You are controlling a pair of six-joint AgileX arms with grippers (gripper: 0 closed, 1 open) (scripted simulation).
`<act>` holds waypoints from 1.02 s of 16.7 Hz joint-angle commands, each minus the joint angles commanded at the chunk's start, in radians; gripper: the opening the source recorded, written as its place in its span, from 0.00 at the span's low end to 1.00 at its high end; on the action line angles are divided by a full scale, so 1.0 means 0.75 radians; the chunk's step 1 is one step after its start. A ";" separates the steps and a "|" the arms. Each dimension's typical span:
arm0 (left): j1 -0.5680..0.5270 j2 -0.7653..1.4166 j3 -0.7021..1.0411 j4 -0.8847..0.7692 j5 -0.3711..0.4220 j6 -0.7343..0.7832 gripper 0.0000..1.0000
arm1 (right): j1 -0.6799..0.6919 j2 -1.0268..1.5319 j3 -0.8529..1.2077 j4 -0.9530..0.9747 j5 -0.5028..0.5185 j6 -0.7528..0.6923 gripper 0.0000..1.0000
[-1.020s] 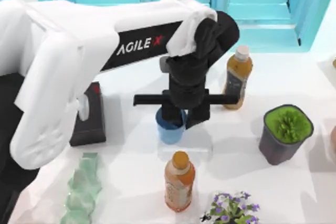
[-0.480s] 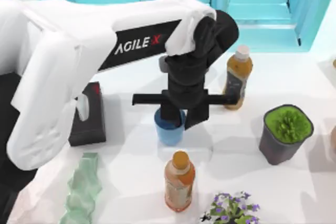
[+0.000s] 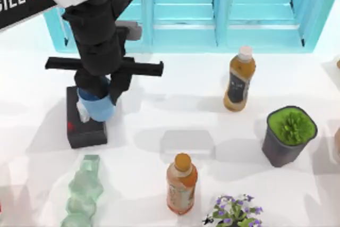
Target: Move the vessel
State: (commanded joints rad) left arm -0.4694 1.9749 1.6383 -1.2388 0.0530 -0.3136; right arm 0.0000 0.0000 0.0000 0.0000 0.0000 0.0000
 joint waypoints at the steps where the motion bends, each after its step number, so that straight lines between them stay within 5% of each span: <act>1: 0.090 -0.052 -0.048 -0.003 -0.004 0.075 0.00 | 0.000 0.000 0.000 0.000 0.000 0.000 1.00; 8: 0.557 -0.180 -0.305 0.121 -0.070 0.390 0.00 | 0.000 0.000 0.000 0.000 0.000 0.000 1.00; 17: 0.589 -0.147 -0.386 0.233 -0.077 0.413 0.00 | 0.000 0.000 0.000 0.000 0.000 0.000 1.00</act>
State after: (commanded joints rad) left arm -0.0277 1.8645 1.3488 -1.0639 -0.0046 -0.0038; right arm 0.0000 0.0000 0.0000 0.0000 0.0000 0.0000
